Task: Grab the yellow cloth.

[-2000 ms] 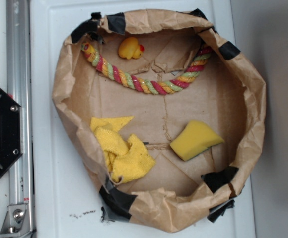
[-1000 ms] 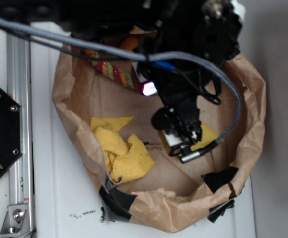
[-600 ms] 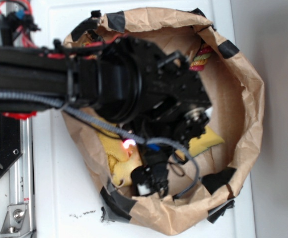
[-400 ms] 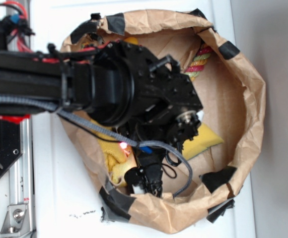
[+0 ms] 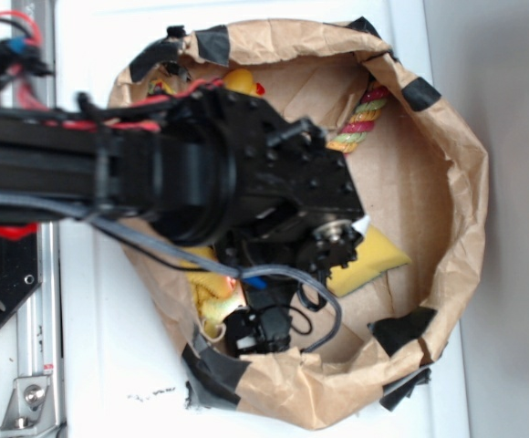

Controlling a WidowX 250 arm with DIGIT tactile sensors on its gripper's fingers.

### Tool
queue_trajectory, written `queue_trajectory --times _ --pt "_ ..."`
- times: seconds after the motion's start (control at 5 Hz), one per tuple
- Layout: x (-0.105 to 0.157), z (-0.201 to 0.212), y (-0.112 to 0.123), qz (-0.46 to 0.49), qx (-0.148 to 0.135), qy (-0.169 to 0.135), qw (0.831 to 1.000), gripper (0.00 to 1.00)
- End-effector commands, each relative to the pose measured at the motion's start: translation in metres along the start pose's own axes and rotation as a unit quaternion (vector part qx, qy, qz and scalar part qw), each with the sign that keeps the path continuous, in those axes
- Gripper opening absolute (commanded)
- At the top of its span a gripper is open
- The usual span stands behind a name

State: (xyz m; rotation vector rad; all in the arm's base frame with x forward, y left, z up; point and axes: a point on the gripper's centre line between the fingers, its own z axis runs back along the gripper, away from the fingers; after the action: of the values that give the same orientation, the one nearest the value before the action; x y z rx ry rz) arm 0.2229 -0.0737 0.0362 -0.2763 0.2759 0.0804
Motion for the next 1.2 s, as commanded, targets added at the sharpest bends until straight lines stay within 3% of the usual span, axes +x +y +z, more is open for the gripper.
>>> queue_trajectory --times 0.0,0.2,0.4,0.6,0.8,1.0 --pt "-0.030 0.112 0.031 0.006 0.064 -0.183 0.981 0.00" --pt "-0.036 0.165 0.039 -0.035 0.066 -0.254 0.964 0.00" --pt "-0.035 0.195 0.016 -0.059 0.120 -0.272 0.953 0.00" --pt "-0.028 0.190 0.015 -0.065 0.132 -0.264 0.953 0.00" --pt "-0.019 0.152 0.021 -0.022 0.111 -0.187 0.976 1.00" --pt "-0.019 0.110 0.031 0.004 0.108 -0.142 0.984 1.00"
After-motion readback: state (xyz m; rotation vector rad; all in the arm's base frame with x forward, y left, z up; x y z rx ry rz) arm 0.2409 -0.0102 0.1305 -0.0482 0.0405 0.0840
